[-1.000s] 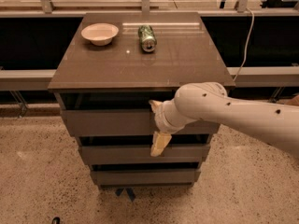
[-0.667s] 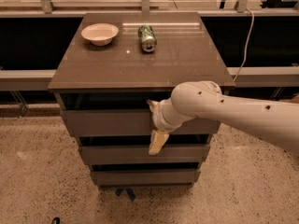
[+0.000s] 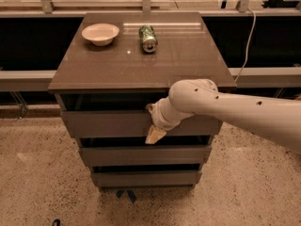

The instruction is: Open top drawer

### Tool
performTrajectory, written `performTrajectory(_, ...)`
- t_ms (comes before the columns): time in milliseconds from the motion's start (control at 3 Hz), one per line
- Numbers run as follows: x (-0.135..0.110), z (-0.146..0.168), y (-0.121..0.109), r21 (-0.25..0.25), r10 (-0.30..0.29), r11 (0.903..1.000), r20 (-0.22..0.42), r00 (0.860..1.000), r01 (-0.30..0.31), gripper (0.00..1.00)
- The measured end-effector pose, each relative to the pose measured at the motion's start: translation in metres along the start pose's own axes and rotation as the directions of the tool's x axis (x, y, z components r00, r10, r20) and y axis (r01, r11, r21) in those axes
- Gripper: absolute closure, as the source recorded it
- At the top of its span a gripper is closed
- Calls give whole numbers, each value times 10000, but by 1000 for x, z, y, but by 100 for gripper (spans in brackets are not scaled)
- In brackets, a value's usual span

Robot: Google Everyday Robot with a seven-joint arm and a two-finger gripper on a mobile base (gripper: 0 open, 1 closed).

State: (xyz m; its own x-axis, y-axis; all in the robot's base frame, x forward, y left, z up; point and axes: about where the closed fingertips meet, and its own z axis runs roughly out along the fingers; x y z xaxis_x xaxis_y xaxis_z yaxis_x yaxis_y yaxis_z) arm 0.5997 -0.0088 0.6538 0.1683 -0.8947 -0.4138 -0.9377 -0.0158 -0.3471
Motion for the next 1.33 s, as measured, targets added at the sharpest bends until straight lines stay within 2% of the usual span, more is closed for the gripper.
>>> performTrajectory(333, -2, 1, 9, -304, -223, 9993, -22, 9997, 222, 28)
performTrajectory(667, -7, -11, 28, -673, -459, 9966, 159, 9988, 469, 35)
performTrajectory(1000, -9, -16, 34, -758, -510, 9957, 238, 9984, 526, 35)
performTrajectory(1333, -10, -42, 64, -1098, -507, 9923, 638, 9967, 575, 33)
